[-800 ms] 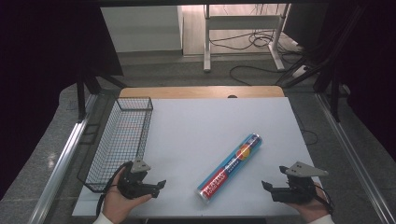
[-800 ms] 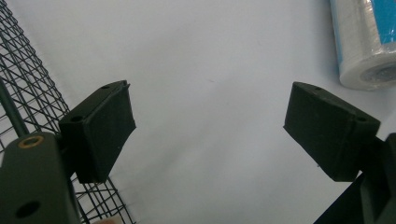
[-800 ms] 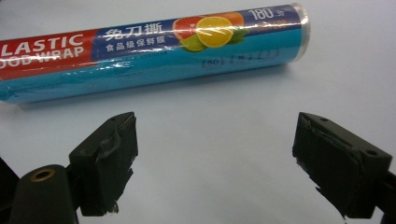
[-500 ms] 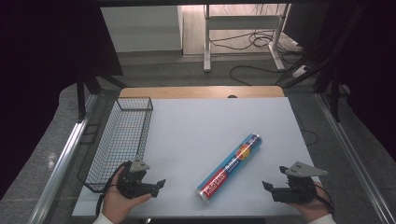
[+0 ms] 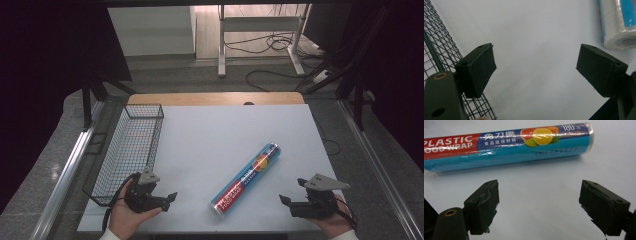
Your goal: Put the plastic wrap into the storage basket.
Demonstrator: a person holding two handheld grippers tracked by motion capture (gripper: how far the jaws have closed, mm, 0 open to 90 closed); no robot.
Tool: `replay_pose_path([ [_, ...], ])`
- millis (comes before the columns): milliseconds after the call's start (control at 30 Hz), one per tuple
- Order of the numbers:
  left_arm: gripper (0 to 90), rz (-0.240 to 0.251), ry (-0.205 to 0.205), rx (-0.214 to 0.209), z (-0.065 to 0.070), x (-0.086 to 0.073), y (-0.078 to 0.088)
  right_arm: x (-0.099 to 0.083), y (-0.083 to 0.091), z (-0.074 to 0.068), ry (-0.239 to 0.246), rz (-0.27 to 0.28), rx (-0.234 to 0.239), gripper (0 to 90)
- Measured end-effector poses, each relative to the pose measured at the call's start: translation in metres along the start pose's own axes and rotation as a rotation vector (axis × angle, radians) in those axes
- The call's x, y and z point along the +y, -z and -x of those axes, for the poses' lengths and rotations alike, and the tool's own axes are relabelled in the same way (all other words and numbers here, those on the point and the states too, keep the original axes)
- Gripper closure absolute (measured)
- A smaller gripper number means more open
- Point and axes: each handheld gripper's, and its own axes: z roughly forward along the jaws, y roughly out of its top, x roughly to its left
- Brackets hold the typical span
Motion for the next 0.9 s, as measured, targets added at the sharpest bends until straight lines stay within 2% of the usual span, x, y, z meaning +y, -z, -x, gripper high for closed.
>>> replay_pose_path([
  [200, 15.6, 0.001, -0.007, -0.008, 0.003, 0.005, 0.001, 0.0, 0.0, -0.001, 0.004, 0.004, 0.006, 17.1],
  [233, 15.7, 0.008, -0.017, -0.011, 0.006, 0.011, 0.003, 0.0, 0.001, -0.001, 0.0, 0.005, 0.007, 17.1],
  [333, 15.8, 0.014, -0.023, -0.017, 0.008, 0.016, 0.005, -0.001, 0.002, 0.001, -0.013, 0.009, 0.002, 17.1],
  [367, 15.9, 0.015, -0.022, -0.036, 0.01, 0.021, 0.006, -0.001, 0.002, 0.002, -0.019, 0.01, -0.001, 17.2],
  [500, 16.3, 0.011, -0.015, -0.049, 0.013, 0.029, 0.006, -0.001, 0.003, 0.003, -0.022, 0.015, -0.005, 17.4],
  [633, 16.3, -0.011, -0.019, -0.098, 0.021, 0.046, -0.001, -0.002, 0.002, 0.005, -0.026, 0.008, -0.012, 17.5],
  [667, 16.3, -0.011, -0.019, -0.098, 0.021, 0.046, -0.001, -0.002, 0.002, 0.005, -0.027, 0.007, -0.015, 17.5],
  [833, 16.3, -0.025, -0.039, -0.136, 0.034, 0.067, -0.013, -0.004, 0.002, 0.009, -0.038, 0.004, -0.031, 17.6],
  [900, 16.4, -0.028, -0.043, -0.139, 0.036, 0.07, -0.015, -0.004, 0.002, 0.01, -0.043, 0.001, -0.036, 17.6],
])
